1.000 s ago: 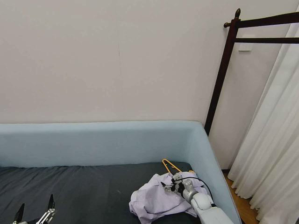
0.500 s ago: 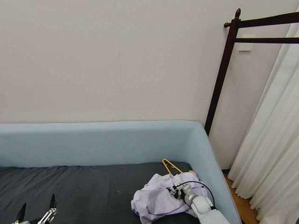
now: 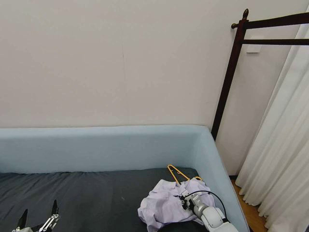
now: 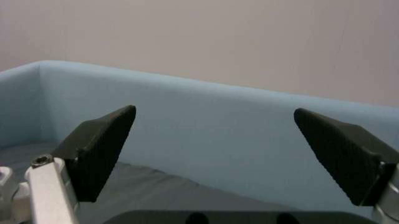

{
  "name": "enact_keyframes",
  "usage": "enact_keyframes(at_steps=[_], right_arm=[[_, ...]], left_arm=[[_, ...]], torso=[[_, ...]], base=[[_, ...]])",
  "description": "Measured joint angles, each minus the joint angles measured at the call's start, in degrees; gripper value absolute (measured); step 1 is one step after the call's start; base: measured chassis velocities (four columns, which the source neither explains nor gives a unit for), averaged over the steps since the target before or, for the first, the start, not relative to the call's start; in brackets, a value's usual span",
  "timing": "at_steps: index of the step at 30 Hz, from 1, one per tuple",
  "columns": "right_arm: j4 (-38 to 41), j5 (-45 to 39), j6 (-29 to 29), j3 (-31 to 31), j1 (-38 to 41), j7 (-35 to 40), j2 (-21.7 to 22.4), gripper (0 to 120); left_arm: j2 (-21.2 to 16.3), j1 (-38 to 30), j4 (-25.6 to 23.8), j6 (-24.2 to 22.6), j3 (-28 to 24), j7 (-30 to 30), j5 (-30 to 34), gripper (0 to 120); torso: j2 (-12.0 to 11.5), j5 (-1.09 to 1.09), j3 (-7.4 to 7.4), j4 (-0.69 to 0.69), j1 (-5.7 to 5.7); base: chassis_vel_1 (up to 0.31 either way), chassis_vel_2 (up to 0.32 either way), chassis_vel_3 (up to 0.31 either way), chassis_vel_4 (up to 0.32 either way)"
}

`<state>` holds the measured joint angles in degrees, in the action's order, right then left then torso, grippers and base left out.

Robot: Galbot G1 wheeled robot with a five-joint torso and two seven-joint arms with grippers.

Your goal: Pick up the clothes from the sofa and hang them on the clothes hanger.

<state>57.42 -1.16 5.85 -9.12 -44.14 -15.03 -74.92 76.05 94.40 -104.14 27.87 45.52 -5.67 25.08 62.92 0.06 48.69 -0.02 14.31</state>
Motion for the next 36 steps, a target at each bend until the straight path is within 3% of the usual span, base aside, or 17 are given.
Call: enact_keyframes(at_steps=[7, 19, 29, 34, 36], right_arm=[[6.37, -6.85, -1.18, 0.49, -0.28, 3.90, 1.08, 0], [18.96, -20.45, -1.57, 0.56, 7.48, 16.85, 0.27, 0], [25.43, -21.25, -2.37, -1.35, 12.78, 24.63, -3.08, 0], [34.16, -16.83, -0.34, 0.75, 6.76, 34.03, -0.94, 0], [37.60, -13.39, 0.64, 3.18, -1.22, 36.69, 1.42, 0]], left_arm=[[-0.33, 0.01, -0.02, 0.26, 0.01, -0.09, 0.44, 100], [-0.67, -0.43, 0.48, 0.85, 0.19, -0.15, 1.52, 100], [-0.80, -0.58, 0.56, 1.04, 0.20, -0.17, 1.84, 100], [-0.79, -0.75, 0.66, 1.33, 0.23, -0.24, 2.02, 100], [-0.77, -0.86, 0.87, 1.55, 0.18, -0.32, 2.09, 100]], torso=[[0.00, 0.00, 0.00, -0.01, 0.00], [0.00, -0.01, 0.00, 0.00, 0.00], [0.00, -0.01, 0.00, 0.02, 0.00], [0.00, -0.02, -0.01, 0.03, 0.00], [0.00, -0.01, -0.01, -0.02, 0.00]], base=[[0.000, 0.000, 0.000, 0.000], [0.000, 0.000, 0.000, 0.000], [0.000, 0.000, 0.000, 0.000], [0.000, 0.000, 0.000, 0.000], [0.000, 0.000, 0.000, 0.000]])
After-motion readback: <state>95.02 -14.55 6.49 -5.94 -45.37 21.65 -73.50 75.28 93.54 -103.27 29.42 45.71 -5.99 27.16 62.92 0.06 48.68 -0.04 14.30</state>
